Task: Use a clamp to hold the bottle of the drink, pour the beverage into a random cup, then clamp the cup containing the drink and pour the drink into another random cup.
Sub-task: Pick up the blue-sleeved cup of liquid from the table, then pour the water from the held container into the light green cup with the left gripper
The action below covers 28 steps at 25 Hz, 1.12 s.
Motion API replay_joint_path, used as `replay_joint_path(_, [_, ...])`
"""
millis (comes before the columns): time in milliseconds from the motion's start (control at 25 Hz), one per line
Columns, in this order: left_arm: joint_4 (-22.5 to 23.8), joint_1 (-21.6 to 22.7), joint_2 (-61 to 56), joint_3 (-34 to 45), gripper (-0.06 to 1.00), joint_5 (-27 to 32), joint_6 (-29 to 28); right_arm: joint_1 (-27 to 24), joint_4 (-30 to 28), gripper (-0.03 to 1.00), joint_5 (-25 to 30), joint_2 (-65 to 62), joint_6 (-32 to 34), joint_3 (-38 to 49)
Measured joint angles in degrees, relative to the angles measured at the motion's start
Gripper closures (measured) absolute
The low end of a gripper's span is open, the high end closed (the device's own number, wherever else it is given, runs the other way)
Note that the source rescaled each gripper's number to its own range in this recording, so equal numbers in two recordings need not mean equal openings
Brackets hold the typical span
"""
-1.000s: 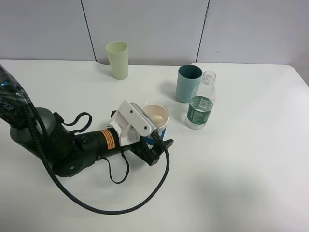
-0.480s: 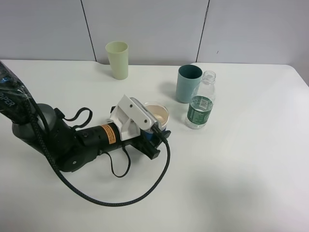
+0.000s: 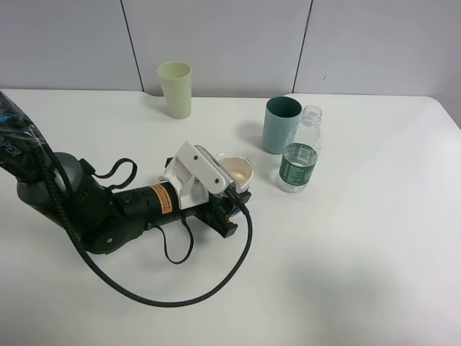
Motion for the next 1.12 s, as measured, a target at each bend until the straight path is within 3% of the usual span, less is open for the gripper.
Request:
replay_joint_path(360, [-1.4, 0.0, -0.93, 0.0, 0.89, 1.55, -4.97, 0.0, 0.0, 0.3, 0.0, 0.0, 0.0, 0.0])
replay_joint_path(520, [-8.74, -0.16, -4.07, 0.05, 0.89, 7.53, -4.78, 0.0, 0.0, 0.3, 0.0, 0.0, 0.0, 0.0])
replay_joint_path(720, [-20.3, 0.92, -8.6, 0.22, 0.89, 13.93, 4.22, 0.0, 0.0, 0.3, 0.0, 0.0, 0.0, 0.0])
replay_joint_path(920, [-22.83, 4.77, -12.9, 0.26, 0.89, 16.86, 5.46, 0.0, 0.0, 0.3, 0.0, 0.0, 0.0, 0.0])
replay_joint_path(1120, [-23.26, 11.52, -16.69, 0.26, 0.89, 18.31, 5.16, 0.0, 0.0, 0.3, 0.0, 0.0, 0.0, 0.0])
